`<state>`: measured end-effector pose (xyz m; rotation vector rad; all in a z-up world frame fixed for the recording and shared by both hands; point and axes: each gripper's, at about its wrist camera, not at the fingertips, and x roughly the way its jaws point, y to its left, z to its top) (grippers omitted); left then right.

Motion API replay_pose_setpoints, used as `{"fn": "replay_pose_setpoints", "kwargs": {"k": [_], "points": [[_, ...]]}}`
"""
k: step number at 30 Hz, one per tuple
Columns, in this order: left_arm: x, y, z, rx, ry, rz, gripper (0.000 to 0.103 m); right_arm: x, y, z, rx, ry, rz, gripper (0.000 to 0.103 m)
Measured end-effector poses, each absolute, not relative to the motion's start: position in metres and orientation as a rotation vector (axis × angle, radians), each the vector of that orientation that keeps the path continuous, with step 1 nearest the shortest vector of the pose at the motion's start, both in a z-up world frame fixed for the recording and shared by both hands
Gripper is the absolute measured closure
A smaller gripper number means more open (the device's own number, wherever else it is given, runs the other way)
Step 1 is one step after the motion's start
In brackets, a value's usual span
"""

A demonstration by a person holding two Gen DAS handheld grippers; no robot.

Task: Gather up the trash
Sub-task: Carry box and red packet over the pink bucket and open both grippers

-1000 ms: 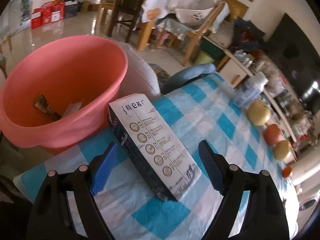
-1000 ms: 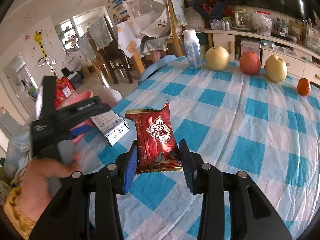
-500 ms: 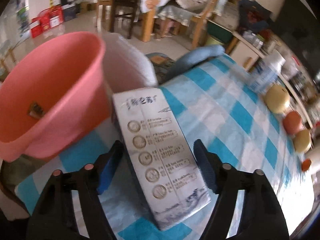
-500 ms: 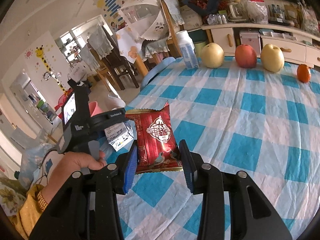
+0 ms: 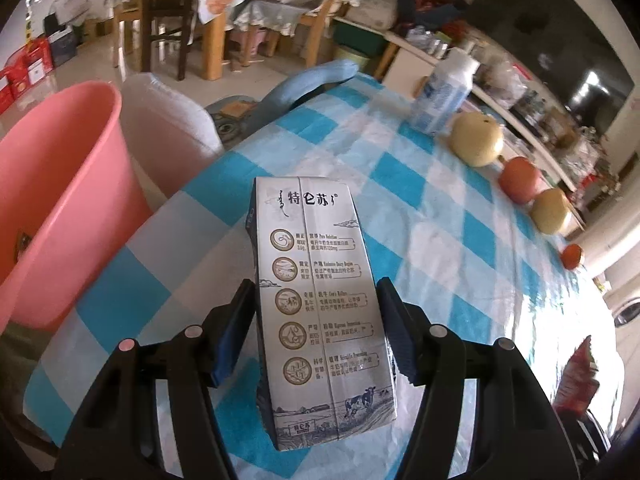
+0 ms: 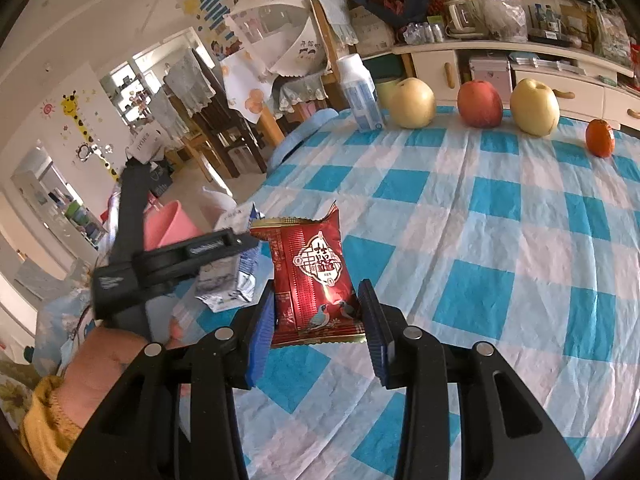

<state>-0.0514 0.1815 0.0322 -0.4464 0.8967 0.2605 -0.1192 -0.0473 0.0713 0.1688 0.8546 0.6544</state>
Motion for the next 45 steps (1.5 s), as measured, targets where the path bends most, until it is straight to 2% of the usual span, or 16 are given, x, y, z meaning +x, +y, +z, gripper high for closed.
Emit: {"fn": "replay_pose_setpoints", "kwargs": {"k": [21,32,45], "points": [[-0.094,0.2,0.096,-0.3,0.657,0.135,0.04,-0.128,-0.007,0.061,0.052,0.832,0.65,0.061],[-0.122,0.269,0.115,-0.344,0.574,0.21,0.04,-0.137,0.043,0.07,0.032,0.833,0.678,0.061],[-0.158,0.369,0.109,-0.453,0.517,0.382,0.04,-0.154,0.169,0.117,-0.072,0.761,0.836,0.061]]}}
